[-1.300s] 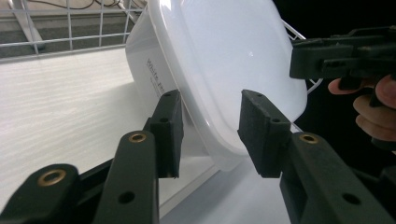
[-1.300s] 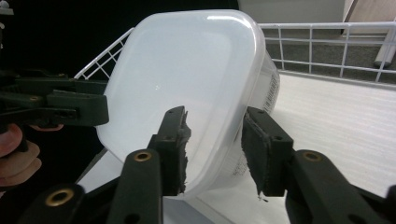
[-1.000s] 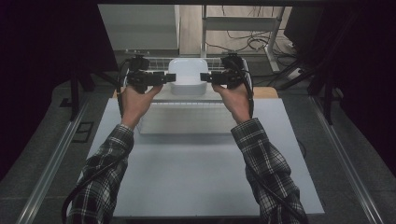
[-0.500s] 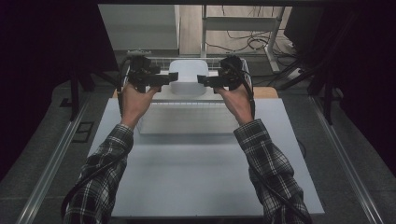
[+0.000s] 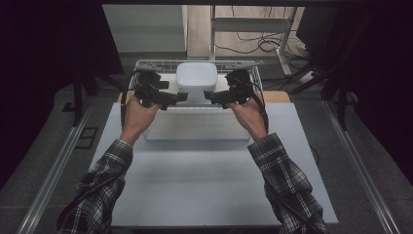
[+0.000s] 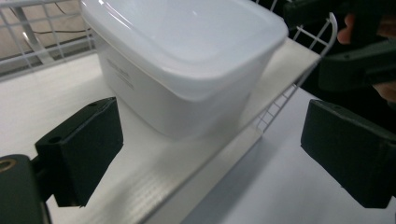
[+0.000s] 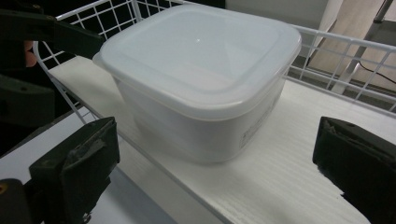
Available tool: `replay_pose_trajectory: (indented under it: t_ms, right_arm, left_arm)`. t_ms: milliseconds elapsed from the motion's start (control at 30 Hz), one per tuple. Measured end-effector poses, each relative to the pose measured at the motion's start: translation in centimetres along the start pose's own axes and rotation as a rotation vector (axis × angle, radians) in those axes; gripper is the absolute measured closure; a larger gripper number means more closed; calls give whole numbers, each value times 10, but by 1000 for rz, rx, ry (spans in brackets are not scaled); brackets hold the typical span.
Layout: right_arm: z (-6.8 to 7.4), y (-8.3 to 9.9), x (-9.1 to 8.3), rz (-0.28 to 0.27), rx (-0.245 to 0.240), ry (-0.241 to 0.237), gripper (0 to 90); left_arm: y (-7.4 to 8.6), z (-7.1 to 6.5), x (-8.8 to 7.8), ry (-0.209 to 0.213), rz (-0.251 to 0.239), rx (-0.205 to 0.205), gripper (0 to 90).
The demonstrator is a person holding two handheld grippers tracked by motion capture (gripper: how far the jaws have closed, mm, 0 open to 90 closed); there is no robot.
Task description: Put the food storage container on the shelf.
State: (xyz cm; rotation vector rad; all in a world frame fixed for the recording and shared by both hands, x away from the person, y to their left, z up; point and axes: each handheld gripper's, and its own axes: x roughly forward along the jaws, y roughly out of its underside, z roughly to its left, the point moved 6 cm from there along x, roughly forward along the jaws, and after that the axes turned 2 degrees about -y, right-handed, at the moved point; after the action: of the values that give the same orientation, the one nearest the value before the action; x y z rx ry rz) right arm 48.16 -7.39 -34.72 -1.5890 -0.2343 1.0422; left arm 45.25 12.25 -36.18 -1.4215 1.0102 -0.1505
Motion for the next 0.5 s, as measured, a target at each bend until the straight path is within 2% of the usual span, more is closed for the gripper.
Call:
replay_pose_trajectory:
  t_ms: [167,500]
  right_arm:
    - [4,7,-1,3,3,-15,4]
    - [13,12,-10,8,-30,-15,4]
  left_arm:
    - [11,-7,-3,25,1,16,44]
    - [21,-16,-6,31,2,50,41]
